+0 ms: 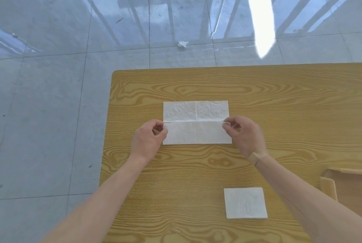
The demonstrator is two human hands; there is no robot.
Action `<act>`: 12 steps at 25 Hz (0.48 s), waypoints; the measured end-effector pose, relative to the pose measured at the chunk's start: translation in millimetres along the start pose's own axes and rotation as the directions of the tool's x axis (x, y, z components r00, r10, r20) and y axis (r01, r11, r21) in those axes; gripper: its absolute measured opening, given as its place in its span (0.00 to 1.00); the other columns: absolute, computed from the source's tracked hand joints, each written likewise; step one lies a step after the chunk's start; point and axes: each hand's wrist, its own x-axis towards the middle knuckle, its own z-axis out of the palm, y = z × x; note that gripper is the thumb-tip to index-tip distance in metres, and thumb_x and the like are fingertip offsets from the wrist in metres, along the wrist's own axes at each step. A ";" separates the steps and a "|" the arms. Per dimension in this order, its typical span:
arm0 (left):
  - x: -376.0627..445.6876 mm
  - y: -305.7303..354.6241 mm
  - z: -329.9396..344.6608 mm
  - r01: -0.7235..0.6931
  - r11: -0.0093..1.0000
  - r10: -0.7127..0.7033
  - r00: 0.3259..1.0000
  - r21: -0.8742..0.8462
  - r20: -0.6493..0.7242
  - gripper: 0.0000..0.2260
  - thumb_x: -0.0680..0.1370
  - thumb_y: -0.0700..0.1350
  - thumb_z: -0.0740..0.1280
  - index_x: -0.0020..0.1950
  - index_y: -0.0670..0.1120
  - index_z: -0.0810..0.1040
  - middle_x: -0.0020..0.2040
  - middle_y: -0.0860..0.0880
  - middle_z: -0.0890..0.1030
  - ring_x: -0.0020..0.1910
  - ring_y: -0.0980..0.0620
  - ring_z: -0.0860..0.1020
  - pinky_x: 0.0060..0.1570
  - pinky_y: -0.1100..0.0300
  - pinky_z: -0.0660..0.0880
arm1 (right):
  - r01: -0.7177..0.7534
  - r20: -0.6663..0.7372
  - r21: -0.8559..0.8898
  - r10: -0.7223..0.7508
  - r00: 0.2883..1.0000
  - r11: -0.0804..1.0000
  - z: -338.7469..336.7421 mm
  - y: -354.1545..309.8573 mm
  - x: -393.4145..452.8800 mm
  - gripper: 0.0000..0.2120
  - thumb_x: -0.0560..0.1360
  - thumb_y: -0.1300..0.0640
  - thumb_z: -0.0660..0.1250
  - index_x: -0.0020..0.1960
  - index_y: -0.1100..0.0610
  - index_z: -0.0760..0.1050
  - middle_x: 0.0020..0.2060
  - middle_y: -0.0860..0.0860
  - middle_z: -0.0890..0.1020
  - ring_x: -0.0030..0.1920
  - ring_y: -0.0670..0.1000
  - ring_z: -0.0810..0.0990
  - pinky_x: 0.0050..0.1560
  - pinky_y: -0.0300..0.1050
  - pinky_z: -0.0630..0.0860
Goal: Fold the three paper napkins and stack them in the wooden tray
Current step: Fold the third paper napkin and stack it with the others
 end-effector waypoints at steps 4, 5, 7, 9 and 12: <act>-0.7 -1.9 3.9 -0.039 0.994 0.043 0.999 0.106 -0.033 0.02 0.75 0.47 0.71 0.46 0.53 0.79 0.40 0.57 0.80 0.40 0.58 0.77 0.43 0.55 0.77 | 0.049 -0.004 -0.109 -0.050 0.999 0.993 3.6 1.8 2.5 0.01 0.76 0.50 0.68 0.48 0.45 0.78 0.39 0.41 0.79 0.44 0.47 0.76 0.49 0.52 0.75; -1.8 -3.0 4.5 -0.058 0.990 0.064 0.997 0.131 -0.040 0.03 0.75 0.47 0.71 0.47 0.53 0.79 0.40 0.57 0.80 0.41 0.57 0.77 0.44 0.54 0.77 | 0.055 -0.008 -0.123 -0.057 0.998 0.991 4.3 2.9 2.4 0.02 0.76 0.51 0.68 0.49 0.46 0.79 0.39 0.41 0.79 0.44 0.48 0.76 0.49 0.53 0.75; -2.5 -3.9 5.2 -0.078 0.980 0.090 0.994 0.181 -0.056 0.06 0.75 0.47 0.71 0.51 0.52 0.79 0.43 0.56 0.79 0.42 0.55 0.76 0.45 0.53 0.77 | 0.060 -0.034 -0.152 -0.066 0.997 0.986 6.1 4.5 1.5 0.07 0.75 0.53 0.70 0.53 0.48 0.79 0.43 0.44 0.80 0.48 0.51 0.76 0.51 0.54 0.74; -3.2 -5.3 6.2 -0.096 0.955 0.125 0.988 0.279 -0.090 0.12 0.75 0.47 0.71 0.57 0.50 0.78 0.48 0.52 0.77 0.46 0.51 0.76 0.48 0.53 0.76 | 0.090 -0.095 -0.247 -0.117 0.989 0.965 8.4 4.9 -1.9 0.13 0.74 0.55 0.71 0.58 0.51 0.79 0.52 0.49 0.79 0.55 0.55 0.73 0.55 0.54 0.72; -9.1 -1.6 15.6 -0.234 0.840 0.316 0.944 0.490 -0.092 0.15 0.77 0.48 0.69 0.62 0.47 0.76 0.55 0.47 0.76 0.55 0.46 0.75 0.54 0.50 0.73 | 0.292 -0.117 -0.439 -0.376 0.919 0.849 15.8 -1.2 -10.7 0.17 0.76 0.55 0.69 0.64 0.54 0.76 0.62 0.53 0.77 0.64 0.57 0.71 0.57 0.55 0.70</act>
